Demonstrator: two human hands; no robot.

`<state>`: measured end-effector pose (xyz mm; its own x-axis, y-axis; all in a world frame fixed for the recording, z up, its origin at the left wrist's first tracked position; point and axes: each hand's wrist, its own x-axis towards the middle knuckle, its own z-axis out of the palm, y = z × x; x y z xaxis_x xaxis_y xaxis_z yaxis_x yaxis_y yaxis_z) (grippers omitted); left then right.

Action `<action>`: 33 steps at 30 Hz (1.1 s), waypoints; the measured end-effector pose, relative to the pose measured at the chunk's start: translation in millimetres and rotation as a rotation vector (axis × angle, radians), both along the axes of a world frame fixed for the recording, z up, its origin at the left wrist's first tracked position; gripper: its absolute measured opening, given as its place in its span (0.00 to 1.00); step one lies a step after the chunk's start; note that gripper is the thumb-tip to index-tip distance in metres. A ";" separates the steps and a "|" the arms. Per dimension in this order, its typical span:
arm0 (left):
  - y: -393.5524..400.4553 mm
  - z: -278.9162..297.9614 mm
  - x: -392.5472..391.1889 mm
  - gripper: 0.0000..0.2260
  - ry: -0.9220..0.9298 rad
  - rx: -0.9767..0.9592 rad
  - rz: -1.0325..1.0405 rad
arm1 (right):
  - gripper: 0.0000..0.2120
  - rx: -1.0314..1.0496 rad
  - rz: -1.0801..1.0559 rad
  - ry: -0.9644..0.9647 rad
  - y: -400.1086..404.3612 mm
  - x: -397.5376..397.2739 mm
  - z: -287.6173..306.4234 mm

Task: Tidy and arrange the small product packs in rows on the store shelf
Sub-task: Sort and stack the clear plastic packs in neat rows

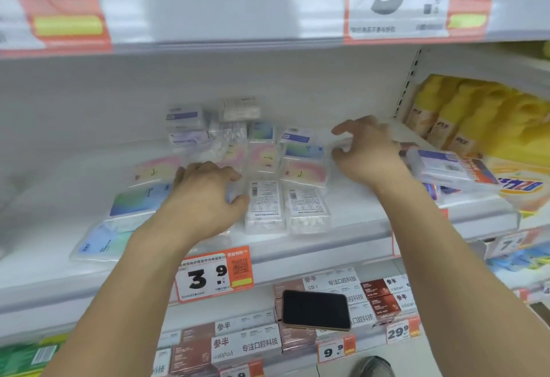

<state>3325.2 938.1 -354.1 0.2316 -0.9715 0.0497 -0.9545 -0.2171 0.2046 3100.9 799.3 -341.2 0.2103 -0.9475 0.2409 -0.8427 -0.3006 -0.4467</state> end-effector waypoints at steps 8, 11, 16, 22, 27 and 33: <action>12.0 1.4 26.0 0.35 0.012 0.109 0.133 | 0.33 0.219 -0.080 0.645 -58.1 -19.5 -6.1; 10.4 1.1 24.7 0.35 -0.009 0.142 0.136 | 0.31 0.245 -0.121 0.693 -72.6 -20.1 -1.2; 8.0 3.6 26.9 0.33 0.038 0.052 0.174 | 0.22 0.139 0.062 0.464 -66.9 7.9 -3.2; 15.9 6.0 51.3 0.35 0.112 0.043 0.402 | 0.23 0.420 0.130 0.295 -39.3 45.3 -0.6; 21.7 3.6 64.8 0.40 0.269 0.030 0.402 | 0.26 0.495 0.110 0.119 -30.7 45.9 5.1; 22.0 7.0 64.4 0.38 0.325 -0.016 0.337 | 0.19 0.417 0.206 -0.202 -26.6 39.3 19.4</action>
